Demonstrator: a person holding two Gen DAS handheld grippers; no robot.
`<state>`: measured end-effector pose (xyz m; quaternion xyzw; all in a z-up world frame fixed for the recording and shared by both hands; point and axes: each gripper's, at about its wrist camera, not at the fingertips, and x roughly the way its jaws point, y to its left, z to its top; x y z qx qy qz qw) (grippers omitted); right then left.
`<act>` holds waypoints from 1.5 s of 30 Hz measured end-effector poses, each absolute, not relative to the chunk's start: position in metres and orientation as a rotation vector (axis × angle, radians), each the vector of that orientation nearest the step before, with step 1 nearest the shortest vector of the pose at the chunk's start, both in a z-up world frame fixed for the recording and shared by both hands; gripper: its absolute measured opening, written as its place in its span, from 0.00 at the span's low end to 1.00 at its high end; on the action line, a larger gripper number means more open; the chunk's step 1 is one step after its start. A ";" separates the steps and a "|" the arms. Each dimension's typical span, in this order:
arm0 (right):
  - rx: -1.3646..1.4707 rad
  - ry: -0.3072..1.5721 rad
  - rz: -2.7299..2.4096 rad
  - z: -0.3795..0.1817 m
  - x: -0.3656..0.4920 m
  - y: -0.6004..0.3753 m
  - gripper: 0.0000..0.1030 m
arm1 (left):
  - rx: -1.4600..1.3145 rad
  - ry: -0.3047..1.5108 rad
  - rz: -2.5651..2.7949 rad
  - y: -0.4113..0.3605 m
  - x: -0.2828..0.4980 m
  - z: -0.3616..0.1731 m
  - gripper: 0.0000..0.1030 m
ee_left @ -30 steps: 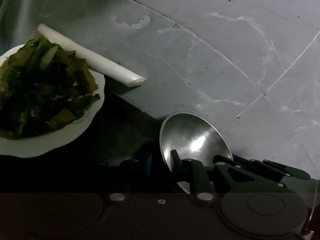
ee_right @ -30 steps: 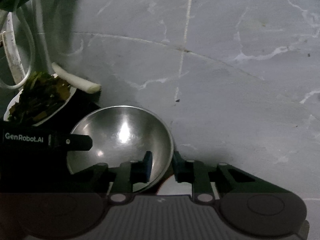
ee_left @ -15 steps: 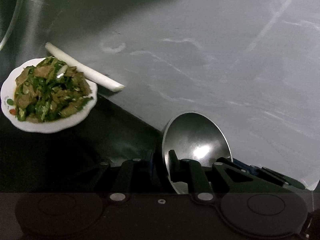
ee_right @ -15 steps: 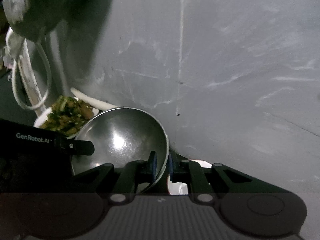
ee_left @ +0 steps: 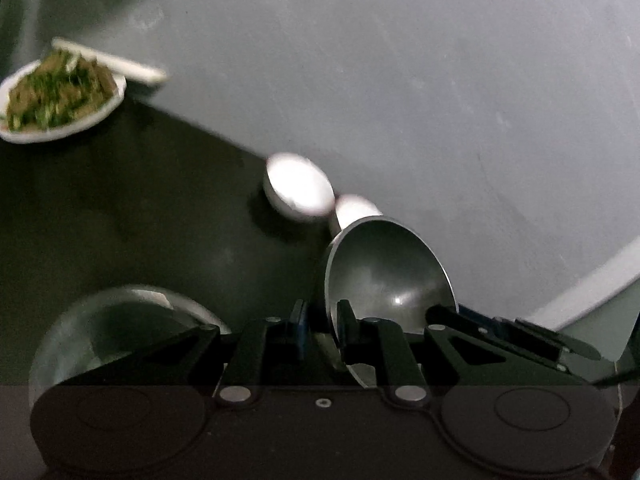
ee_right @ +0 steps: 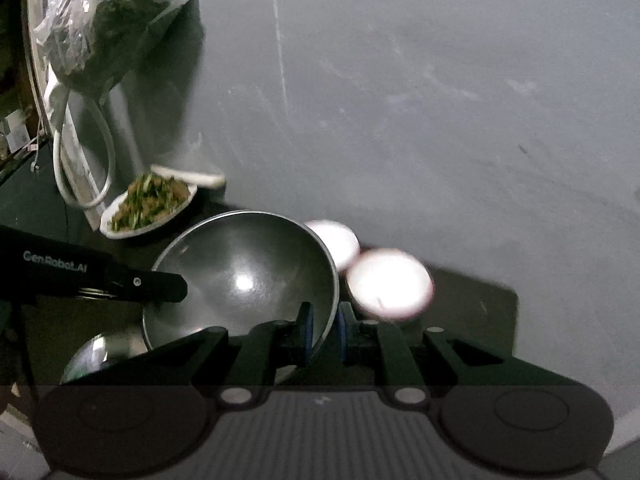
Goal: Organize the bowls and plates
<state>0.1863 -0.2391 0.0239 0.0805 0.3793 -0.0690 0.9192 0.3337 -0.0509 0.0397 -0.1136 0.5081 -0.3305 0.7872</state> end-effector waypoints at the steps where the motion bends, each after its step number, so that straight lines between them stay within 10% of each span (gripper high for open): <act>1: 0.172 0.787 -0.142 0.022 0.176 -0.241 0.13 | -0.236 1.116 -0.718 -0.053 0.324 0.037 0.15; 35: 0.311 1.000 -0.034 -0.019 0.078 -0.230 0.14 | -0.067 1.367 -0.680 -0.047 0.260 -0.013 0.17; 45: 0.298 0.970 -0.068 -0.014 0.080 -0.234 0.36 | -0.038 1.265 -0.657 -0.042 0.270 0.009 0.53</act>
